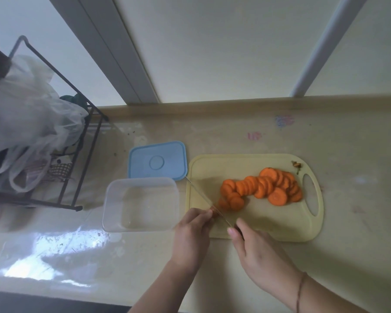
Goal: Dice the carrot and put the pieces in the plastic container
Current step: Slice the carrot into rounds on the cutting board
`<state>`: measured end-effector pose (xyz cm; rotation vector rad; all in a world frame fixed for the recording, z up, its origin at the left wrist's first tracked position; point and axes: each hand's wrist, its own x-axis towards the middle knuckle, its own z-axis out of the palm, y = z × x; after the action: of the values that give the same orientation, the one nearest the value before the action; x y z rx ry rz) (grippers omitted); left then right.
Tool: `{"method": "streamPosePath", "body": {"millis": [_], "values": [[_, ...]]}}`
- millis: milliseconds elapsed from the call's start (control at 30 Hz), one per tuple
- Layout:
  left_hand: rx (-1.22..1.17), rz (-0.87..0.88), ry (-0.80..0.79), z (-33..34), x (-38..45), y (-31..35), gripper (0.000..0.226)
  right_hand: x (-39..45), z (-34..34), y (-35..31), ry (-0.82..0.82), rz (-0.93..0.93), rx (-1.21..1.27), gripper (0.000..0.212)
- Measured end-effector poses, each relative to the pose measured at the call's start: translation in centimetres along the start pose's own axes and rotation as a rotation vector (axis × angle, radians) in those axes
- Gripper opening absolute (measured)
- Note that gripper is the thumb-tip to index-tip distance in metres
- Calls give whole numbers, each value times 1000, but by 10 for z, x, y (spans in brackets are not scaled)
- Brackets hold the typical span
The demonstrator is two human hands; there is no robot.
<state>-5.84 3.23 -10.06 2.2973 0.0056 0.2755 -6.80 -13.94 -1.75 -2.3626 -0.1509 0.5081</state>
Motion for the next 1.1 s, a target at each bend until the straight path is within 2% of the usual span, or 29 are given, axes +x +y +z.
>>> {"method": "streamPosePath", "body": {"millis": [100, 200, 267, 467, 933, 1100], "values": [[15, 55, -12, -1, 0, 3, 23, 26, 7, -5, -3, 31, 38, 37], [12, 25, -13, -5, 0, 5, 16, 35, 2, -3, -13, 88, 188, 38], [25, -8, 3, -7, 0, 7, 19, 29, -3, 0, 0, 95, 219, 39], [-1, -165, -15, -12, 3, 16, 22, 1, -12, -1, 45, -3, 189, 40], [-21, -224, -33, -12, 4, 19, 17, -10, -11, 0, -7, -1, 145, 42], [2, -191, -43, -11, 3, 16, 17, -10, -11, -3, -20, 2, 84, 36]]}}
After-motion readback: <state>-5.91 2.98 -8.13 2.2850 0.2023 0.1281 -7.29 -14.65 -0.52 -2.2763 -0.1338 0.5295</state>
